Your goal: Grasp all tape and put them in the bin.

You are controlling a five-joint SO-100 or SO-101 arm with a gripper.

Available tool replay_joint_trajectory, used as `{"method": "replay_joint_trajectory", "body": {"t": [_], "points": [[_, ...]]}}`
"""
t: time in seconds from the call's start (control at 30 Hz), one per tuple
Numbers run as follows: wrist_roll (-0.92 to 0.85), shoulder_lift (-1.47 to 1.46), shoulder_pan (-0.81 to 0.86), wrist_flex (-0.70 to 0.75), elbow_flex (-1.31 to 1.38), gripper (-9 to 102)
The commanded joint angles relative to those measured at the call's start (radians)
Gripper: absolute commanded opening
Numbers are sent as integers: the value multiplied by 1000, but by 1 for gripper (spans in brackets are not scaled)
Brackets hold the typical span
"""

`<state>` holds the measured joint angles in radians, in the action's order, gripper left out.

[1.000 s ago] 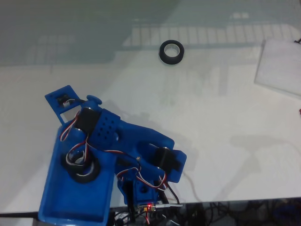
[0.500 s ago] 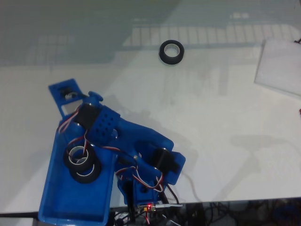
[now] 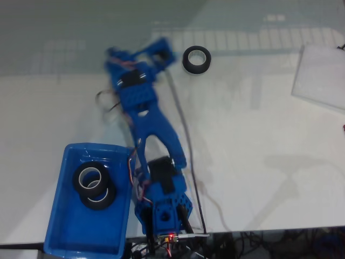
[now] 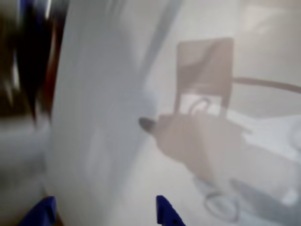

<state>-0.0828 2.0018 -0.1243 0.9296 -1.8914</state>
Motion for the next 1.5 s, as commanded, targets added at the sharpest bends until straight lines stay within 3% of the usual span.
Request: {"method": "replay_joint_trajectory", "body": {"t": [0.0,0.17,0.5,1.47], "points": [[54,-112,167,-51,104,32],[94,-288,295,-44,262,39],[133,-601,413,89,604,39],[156,-1077,459,405,1025,35]]}}
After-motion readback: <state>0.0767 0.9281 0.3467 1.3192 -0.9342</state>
